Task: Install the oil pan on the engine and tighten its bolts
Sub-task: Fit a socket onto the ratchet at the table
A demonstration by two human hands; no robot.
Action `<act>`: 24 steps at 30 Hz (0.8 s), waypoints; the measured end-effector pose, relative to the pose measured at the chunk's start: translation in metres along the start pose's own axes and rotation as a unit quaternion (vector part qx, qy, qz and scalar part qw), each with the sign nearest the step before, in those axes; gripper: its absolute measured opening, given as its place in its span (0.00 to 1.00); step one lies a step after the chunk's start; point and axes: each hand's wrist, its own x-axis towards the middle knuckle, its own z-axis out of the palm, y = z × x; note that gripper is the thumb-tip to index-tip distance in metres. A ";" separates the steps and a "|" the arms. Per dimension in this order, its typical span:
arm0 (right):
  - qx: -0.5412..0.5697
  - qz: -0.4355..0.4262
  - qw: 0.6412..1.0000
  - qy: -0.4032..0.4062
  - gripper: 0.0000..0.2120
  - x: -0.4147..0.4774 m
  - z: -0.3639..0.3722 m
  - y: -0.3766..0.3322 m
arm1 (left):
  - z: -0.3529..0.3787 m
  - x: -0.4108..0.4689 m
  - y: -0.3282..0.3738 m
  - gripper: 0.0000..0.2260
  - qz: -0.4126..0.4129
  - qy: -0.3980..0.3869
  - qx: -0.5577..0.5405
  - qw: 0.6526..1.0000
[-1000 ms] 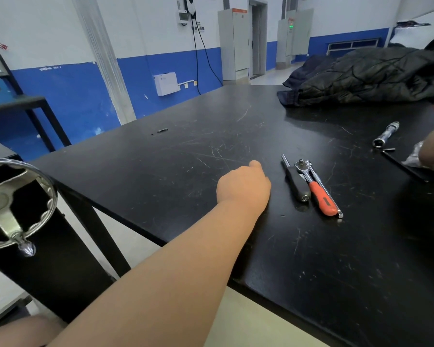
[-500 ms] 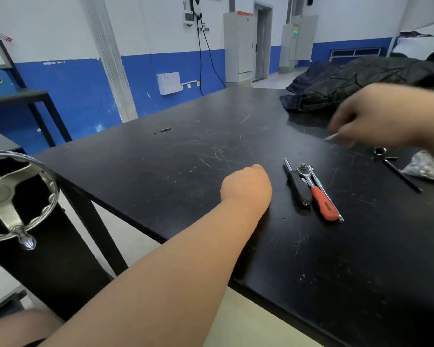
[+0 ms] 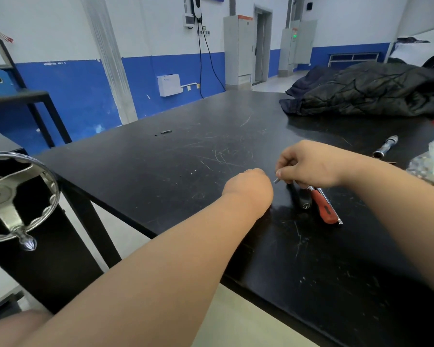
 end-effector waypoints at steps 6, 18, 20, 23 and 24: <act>0.001 -0.018 1.000 0.010 0.06 0.000 -0.003 0.002 | -0.005 0.000 0.010 0.14 -0.019 -0.028 -0.006 0.999; 0.196 -0.067 0.973 0.100 0.05 -0.004 -0.007 -0.023 | -0.018 0.009 -0.009 0.13 -0.211 0.060 -0.858 0.464; 0.185 -0.095 0.969 0.137 0.05 -0.005 -0.001 -0.036 | -0.018 0.005 -0.011 0.15 -0.231 -0.029 -0.925 0.302; 0.107 -0.108 0.972 0.178 0.06 -0.008 0.015 -0.049 | -0.019 -0.004 -0.011 0.15 -0.216 -0.094 -0.934 0.268; 0.077 -0.103 0.975 0.182 0.06 -0.008 0.020 -0.051 | -0.021 -0.007 -0.011 0.15 -0.213 -0.106 -0.931 0.277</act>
